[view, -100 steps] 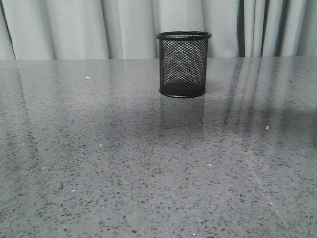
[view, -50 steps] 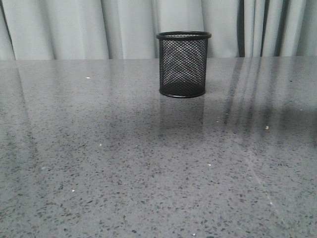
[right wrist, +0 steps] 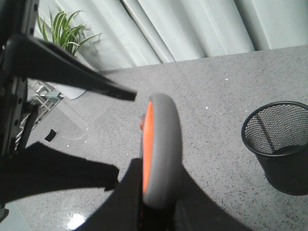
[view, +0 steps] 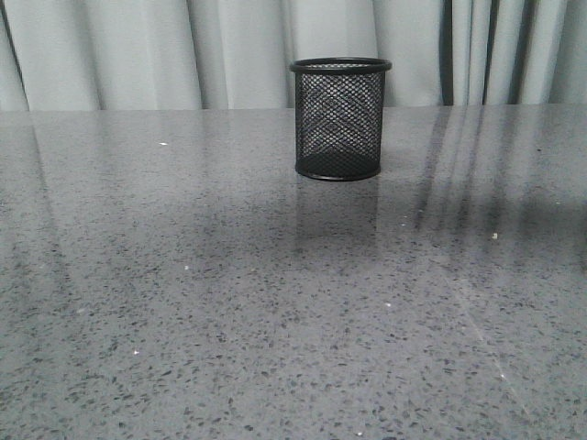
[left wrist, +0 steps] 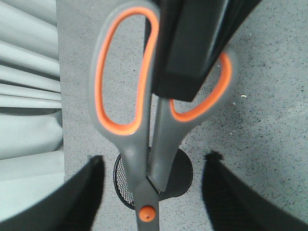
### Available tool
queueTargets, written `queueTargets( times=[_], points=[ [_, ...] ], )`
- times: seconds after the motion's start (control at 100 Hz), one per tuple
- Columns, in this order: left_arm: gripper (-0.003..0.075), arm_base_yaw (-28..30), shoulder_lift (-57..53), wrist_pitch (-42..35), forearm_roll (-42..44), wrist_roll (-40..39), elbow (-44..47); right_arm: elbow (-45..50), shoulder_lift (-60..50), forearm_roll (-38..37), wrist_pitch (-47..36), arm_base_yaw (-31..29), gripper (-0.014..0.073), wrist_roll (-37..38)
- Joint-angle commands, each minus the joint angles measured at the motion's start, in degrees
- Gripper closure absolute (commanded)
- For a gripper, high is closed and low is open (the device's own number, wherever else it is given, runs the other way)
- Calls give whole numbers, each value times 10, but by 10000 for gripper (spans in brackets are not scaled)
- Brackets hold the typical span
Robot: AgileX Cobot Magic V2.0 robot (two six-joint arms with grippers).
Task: Put scissors into bucket
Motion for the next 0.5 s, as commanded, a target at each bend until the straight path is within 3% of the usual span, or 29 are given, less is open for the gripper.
queueTargets(
  times=[0.0, 0.25, 0.49],
  points=[
    [214, -4, -27, -34, -15, -6, -19, -19, -5, 22, -22, -1, 665, -10],
    [230, 12, -41, -40, 12, -70, -19, -19, -5, 20, -35, -1, 664, -24],
    [230, 103, -79, -40, 20, -167, -19, -71, 2, -72, -43, -1, 637, -24]
  ],
)
